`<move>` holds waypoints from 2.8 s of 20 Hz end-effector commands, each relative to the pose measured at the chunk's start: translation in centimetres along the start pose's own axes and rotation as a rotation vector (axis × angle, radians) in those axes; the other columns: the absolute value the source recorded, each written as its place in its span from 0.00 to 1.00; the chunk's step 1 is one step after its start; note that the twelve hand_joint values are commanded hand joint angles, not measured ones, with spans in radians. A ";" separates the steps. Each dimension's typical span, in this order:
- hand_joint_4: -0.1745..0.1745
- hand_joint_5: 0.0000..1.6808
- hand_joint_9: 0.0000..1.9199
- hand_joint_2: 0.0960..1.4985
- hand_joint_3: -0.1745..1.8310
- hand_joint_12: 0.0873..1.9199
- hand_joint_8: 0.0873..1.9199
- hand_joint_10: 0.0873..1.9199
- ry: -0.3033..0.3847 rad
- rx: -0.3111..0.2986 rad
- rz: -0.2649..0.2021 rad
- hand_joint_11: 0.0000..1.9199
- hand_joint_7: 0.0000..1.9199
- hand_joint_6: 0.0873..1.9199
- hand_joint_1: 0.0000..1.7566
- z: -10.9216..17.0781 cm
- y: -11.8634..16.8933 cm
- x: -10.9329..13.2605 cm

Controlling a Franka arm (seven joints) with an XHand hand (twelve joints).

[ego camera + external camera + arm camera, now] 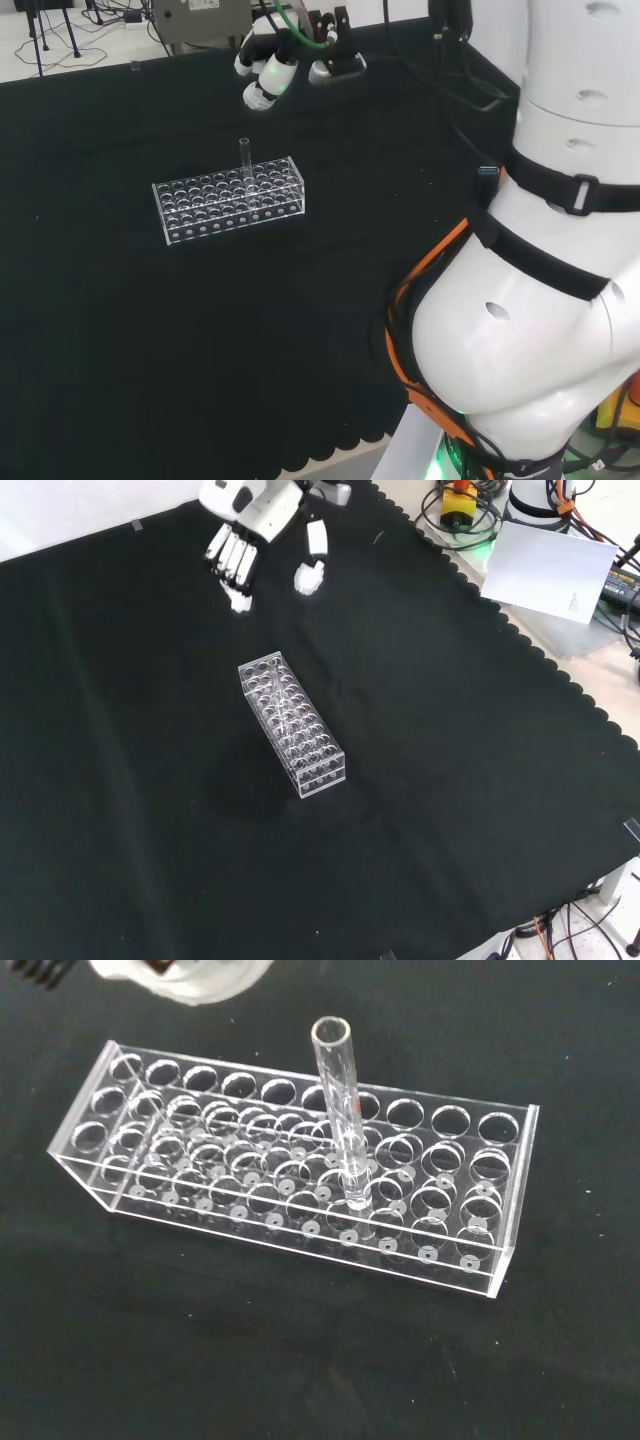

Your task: Pick up the test tube.

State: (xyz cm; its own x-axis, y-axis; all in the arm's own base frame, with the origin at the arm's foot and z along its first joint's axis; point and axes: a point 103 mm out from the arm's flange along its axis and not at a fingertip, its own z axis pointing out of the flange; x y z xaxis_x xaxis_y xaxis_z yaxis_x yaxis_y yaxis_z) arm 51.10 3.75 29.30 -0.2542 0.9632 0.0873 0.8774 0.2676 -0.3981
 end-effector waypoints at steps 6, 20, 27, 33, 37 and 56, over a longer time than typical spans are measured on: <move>0.10 0.25 0.19 0.45 0.41 0.78 0.47 0.48 -0.067 0.145 -0.015 0.06 0.23 0.04 0.47 3.2 5.8 0.0; 0.07 0.23 0.24 0.45 0.41 0.76 0.46 0.46 -0.068 0.209 -0.023 0.09 0.29 0.23 0.49 5.8 7.4 0.1; 0.05 0.23 0.24 0.45 0.42 0.76 0.47 0.46 -0.027 0.197 -0.027 0.09 0.31 0.27 0.49 6.3 6.4 1.0; 0.05 0.23 0.25 0.45 0.42 0.76 0.47 0.46 0.011 0.194 -0.028 0.10 0.32 0.30 0.50 7.3 5.5 1.4; 0.04 0.23 0.26 0.44 0.42 0.76 0.47 0.46 0.022 0.207 -0.025 0.10 0.33 0.32 0.50 7.9 5.8 1.7; 0.00 0.47 0.50 0.37 0.47 0.70 0.42 0.37 -0.036 0.081 0.028 0.30 0.60 0.41 0.62 8.0 7.6 3.0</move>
State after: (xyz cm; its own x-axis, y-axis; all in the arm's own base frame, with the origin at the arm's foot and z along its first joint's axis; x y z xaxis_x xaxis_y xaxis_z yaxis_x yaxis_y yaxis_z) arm 53.52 7.85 18.95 -0.2711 0.9589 0.0842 0.7971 0.2727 -0.5387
